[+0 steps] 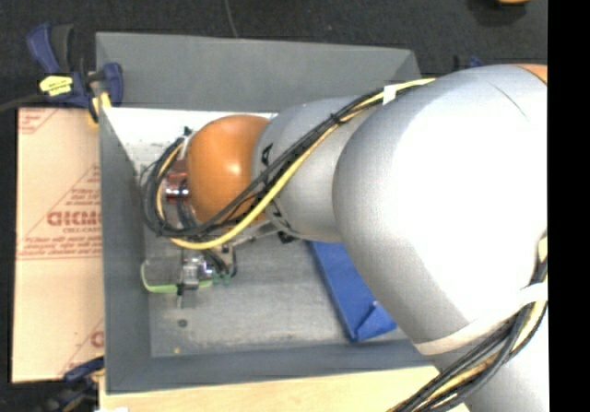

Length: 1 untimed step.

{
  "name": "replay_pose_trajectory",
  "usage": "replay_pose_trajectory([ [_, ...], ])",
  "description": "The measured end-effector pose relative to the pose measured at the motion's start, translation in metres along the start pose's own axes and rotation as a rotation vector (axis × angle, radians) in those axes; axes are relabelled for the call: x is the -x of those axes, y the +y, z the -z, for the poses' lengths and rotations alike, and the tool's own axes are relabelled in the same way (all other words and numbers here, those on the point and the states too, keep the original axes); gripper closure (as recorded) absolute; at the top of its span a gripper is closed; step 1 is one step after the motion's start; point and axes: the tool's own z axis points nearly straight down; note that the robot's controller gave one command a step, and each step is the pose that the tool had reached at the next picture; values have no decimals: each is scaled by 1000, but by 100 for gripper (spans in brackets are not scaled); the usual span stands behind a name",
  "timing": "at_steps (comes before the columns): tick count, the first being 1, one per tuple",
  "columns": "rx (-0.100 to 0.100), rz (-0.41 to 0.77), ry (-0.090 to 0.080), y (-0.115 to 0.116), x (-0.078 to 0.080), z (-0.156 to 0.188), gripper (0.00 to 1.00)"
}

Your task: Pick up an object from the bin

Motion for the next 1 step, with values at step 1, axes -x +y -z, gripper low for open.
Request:
replay_pose_trajectory([
  [1,1,-31,-2,-2,-11,0,0],
])
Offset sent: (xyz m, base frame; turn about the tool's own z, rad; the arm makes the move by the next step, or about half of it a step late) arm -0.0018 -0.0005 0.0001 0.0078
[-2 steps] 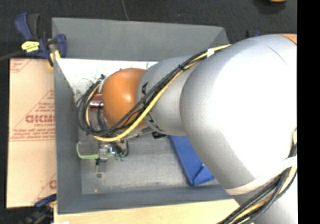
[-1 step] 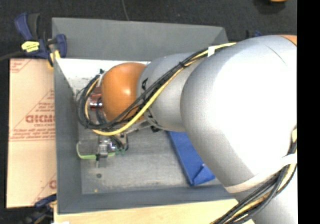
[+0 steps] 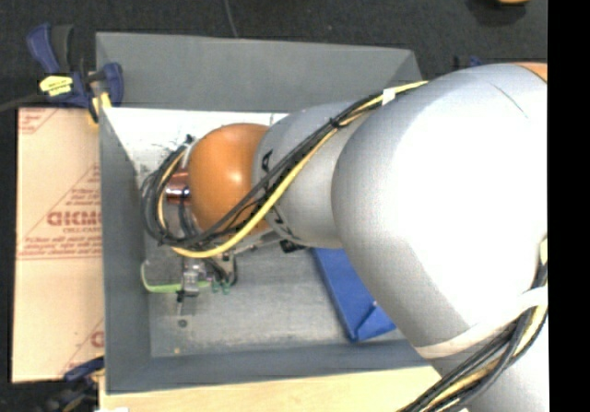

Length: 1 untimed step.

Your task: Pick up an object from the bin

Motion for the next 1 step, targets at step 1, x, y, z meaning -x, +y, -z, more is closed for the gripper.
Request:
replay_pose_trajectory([
  [1,1,21,-2,0,11,1,100],
])
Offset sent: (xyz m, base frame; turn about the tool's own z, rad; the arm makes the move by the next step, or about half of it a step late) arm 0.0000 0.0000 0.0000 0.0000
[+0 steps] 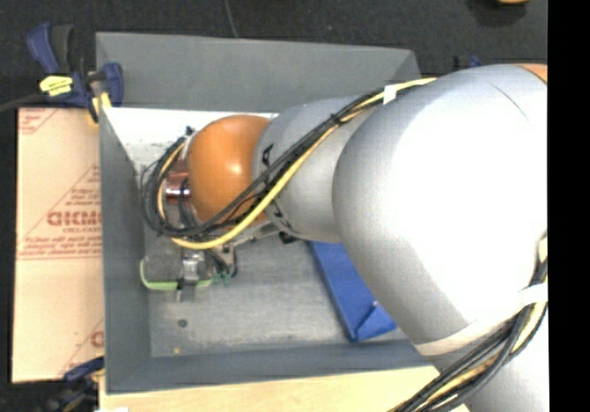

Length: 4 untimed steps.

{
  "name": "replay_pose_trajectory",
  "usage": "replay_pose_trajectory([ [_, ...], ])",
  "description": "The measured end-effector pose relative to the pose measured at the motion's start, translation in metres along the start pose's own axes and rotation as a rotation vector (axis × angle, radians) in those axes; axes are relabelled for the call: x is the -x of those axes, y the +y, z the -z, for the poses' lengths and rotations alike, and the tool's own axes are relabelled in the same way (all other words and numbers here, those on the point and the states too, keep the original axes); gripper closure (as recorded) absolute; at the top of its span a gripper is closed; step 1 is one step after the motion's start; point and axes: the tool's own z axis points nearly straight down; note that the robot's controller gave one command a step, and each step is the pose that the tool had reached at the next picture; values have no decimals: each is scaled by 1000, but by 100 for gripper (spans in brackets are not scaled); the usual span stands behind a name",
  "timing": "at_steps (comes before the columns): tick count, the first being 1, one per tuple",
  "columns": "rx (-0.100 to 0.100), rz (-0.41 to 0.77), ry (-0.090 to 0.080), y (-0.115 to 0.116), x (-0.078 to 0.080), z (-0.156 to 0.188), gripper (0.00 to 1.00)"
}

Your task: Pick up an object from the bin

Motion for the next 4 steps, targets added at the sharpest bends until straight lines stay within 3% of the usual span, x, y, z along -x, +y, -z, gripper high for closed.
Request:
replay_pose_trajectory([
  [2,-1,-1,5,-1,-2,17,100],
  [3,2,-2,-2,0,1,41,100],
  [4,1,-3,2,0,0,77,100],
])
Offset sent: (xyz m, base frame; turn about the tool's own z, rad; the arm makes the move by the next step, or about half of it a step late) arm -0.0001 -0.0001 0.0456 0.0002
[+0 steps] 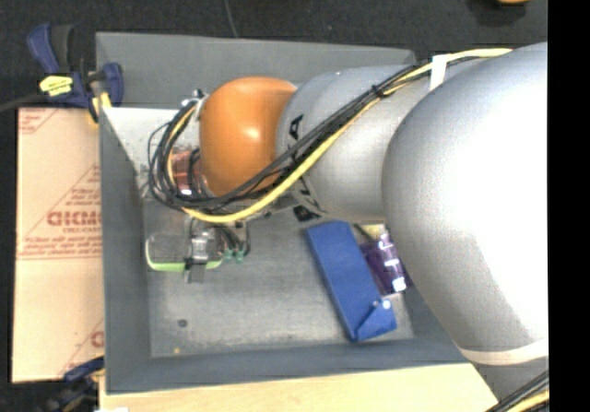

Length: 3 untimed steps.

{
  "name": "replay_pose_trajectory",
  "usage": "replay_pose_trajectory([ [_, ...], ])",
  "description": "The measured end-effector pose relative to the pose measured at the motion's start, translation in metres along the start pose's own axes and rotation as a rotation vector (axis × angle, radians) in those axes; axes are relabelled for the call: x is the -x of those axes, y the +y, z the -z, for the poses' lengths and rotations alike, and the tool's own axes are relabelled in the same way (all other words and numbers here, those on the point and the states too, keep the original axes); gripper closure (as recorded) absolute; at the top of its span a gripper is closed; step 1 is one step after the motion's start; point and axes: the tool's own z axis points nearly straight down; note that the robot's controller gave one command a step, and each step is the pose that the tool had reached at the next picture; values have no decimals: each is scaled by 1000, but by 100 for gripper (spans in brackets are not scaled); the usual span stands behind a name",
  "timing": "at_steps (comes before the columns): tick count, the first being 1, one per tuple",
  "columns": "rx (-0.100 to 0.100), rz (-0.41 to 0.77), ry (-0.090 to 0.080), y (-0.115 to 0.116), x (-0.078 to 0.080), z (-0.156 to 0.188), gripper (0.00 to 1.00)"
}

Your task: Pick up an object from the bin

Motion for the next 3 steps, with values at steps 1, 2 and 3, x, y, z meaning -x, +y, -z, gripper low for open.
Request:
replay_pose_trajectory([
  [1,1,0,-3,1,1,38,100],
  [2,3,0,-6,1,2,58,100],
  [3,3,0,-5,0,3,76,100],
])
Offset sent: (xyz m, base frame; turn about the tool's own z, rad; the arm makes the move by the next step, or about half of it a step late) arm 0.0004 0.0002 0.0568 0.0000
